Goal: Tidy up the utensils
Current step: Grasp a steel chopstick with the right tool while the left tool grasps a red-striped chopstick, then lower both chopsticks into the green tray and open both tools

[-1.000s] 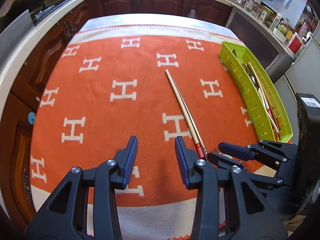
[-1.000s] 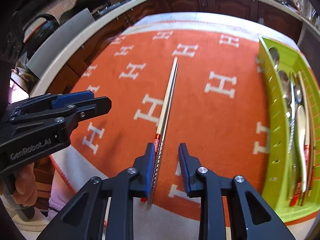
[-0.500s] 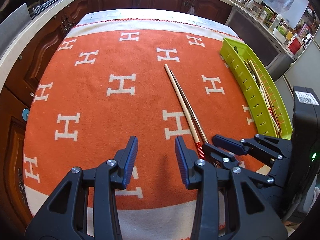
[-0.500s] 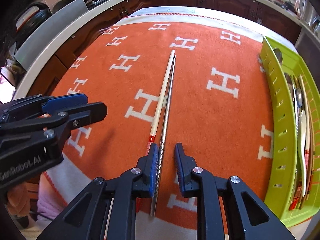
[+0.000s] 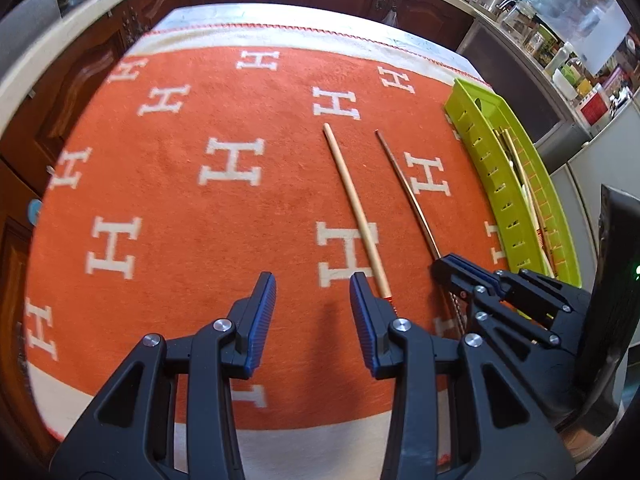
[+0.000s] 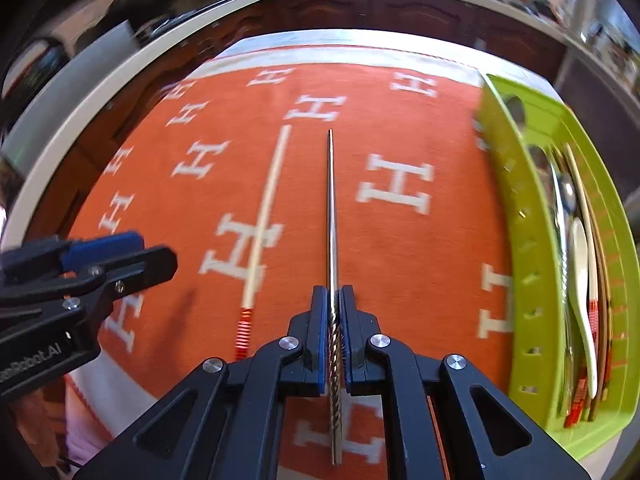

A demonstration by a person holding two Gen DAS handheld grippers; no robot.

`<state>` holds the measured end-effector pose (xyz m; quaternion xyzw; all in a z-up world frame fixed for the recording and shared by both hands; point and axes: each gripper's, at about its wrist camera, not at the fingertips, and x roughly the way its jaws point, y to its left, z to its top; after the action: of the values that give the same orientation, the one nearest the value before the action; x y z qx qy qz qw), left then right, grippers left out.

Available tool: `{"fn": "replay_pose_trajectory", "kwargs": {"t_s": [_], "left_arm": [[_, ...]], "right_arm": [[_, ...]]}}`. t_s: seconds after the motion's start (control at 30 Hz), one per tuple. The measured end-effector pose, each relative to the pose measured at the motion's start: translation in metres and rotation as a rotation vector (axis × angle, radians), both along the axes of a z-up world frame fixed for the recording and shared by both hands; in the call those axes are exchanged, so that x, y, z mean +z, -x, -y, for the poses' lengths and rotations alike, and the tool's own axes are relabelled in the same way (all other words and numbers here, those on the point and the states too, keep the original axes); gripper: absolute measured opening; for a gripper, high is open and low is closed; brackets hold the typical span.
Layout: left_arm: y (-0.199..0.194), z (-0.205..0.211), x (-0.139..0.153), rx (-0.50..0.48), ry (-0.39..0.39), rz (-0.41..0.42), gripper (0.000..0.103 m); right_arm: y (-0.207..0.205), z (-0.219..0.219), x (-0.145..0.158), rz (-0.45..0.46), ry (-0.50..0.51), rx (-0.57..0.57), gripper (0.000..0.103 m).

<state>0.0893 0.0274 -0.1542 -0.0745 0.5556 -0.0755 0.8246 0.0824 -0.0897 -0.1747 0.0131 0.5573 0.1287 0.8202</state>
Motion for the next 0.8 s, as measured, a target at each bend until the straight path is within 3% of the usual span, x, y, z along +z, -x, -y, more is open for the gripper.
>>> {"fn": "replay_pose_trajectory", "kwargs": {"t_s": [0.13,0.3,0.53,0.67,0.8], "left_arm": [[-0.004,0.010,-0.010,-0.010,0.050,-0.041,0.035],[-0.013,0.036,-0.021,-0.026,0.005,-0.058,0.035],[-0.022,0.066,-0.025,-0.020,-0.156,-0.025,0.033],[-0.024,0.068,-0.024,-0.013,-0.192,-0.022,0.004],[-0.024,0.062,-0.024,-0.003,-0.167,-0.035,0.003]], "right_arm": [[-0.001,0.018,0.000,-0.002,-0.023,-0.041,0.005],[0.002,0.032,0.000,-0.012,-0.066,-0.061,0.005],[0.009,0.044,0.004,-0.008,-0.095,-0.065,0.005],[0.012,0.048,0.005,-0.010,-0.112,-0.068,0.005],[0.015,0.050,0.008,-0.001,-0.128,-0.069,0.005]]}}
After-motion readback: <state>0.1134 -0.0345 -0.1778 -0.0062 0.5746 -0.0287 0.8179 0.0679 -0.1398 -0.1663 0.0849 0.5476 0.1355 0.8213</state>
